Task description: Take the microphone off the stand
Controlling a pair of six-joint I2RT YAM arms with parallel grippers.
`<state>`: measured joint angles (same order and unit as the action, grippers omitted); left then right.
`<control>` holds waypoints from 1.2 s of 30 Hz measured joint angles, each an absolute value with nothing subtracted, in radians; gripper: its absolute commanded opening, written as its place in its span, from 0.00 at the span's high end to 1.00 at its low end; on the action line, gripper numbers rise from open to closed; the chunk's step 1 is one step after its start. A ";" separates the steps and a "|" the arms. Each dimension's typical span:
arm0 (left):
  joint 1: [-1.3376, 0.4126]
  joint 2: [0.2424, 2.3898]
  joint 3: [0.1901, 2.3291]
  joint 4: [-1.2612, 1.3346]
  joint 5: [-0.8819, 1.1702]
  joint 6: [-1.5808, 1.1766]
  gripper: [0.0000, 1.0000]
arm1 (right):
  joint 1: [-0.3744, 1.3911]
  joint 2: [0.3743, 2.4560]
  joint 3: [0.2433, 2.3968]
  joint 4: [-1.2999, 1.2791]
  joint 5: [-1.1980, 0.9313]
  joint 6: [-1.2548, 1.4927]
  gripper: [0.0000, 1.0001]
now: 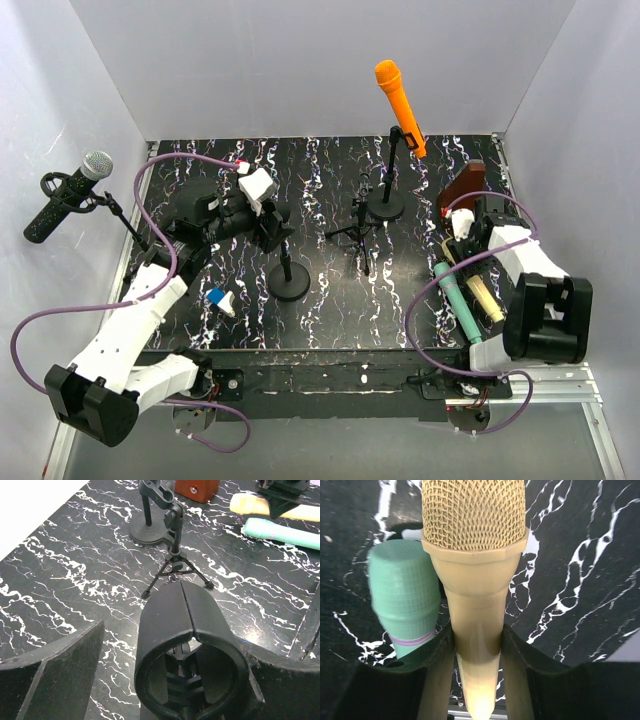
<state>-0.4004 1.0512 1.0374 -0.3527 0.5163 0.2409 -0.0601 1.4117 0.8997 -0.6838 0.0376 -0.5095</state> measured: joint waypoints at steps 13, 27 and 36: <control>-0.396 1.073 1.050 -0.365 0.551 0.247 0.19 | -0.114 1.568 0.926 -0.660 -0.009 -0.546 0.44; -0.395 1.092 1.092 -0.406 0.561 0.265 0.08 | -0.178 1.402 1.057 -0.917 -0.113 -0.592 0.26; -0.395 1.091 1.237 -0.549 0.508 0.281 0.02 | 0.046 1.192 1.380 -1.111 -0.260 -0.542 0.26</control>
<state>-0.3946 1.0908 1.2373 -0.5491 0.5083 0.2806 0.0463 1.1919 1.3800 -1.1110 -0.2604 -0.5415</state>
